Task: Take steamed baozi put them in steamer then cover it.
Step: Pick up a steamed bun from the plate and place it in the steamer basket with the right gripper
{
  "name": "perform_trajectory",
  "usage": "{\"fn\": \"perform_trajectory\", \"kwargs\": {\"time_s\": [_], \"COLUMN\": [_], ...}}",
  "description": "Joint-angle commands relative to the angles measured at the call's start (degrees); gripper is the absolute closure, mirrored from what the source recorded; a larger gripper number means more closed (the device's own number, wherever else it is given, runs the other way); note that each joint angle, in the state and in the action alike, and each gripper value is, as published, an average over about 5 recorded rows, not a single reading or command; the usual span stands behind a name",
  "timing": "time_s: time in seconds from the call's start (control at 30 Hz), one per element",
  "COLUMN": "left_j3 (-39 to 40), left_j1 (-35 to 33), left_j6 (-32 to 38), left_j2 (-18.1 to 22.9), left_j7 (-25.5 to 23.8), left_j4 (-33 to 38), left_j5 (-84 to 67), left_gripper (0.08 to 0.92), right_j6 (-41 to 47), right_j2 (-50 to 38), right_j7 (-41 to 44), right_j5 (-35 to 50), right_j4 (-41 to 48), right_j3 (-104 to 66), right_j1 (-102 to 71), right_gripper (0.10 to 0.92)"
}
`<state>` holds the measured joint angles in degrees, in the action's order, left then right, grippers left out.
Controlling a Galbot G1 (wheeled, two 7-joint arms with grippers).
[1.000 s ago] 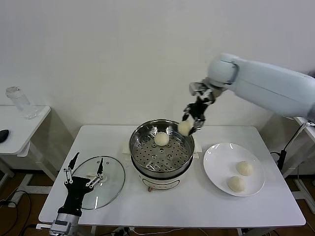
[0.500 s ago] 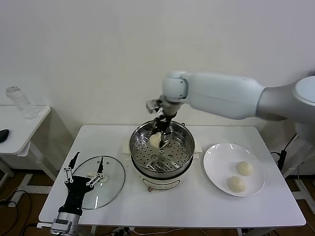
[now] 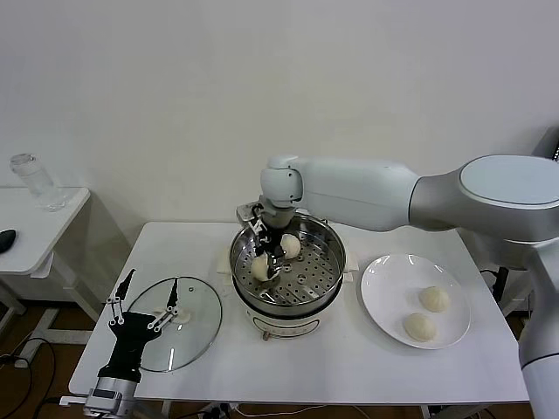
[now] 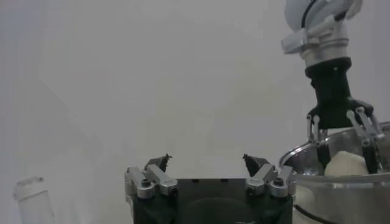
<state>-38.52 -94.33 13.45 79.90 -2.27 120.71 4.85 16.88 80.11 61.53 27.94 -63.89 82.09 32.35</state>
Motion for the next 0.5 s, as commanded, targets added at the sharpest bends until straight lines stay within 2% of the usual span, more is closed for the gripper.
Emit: {"fn": "perform_trajectory", "kwargs": {"time_s": [0.03,0.3,0.5], "left_j3": [-0.41,-0.55,-0.57], "left_j1": [-0.01,0.00,-0.06], "left_j6": [0.08,0.02,-0.09], "left_j2": [-0.08,0.02,0.10], "left_j7": [-0.01,-0.01,0.02], "left_j4": [0.05,0.16,0.44], "left_j5": [-0.34,-0.43,-0.43], "left_gripper": [0.177,0.177,0.177], "right_j6": [0.25,-0.15,-0.58], "right_j2": [1.39,0.95,-1.68], "right_j7": [-2.04,-3.28,-2.77], "right_j5": [-0.83,-0.71,-0.60], "right_j4": [1.07,0.82,-1.17], "right_j3": [-0.12,-1.00,-3.36], "right_j1": [-2.28,-2.89,-1.06], "right_gripper": [0.406,0.384,0.265]}}
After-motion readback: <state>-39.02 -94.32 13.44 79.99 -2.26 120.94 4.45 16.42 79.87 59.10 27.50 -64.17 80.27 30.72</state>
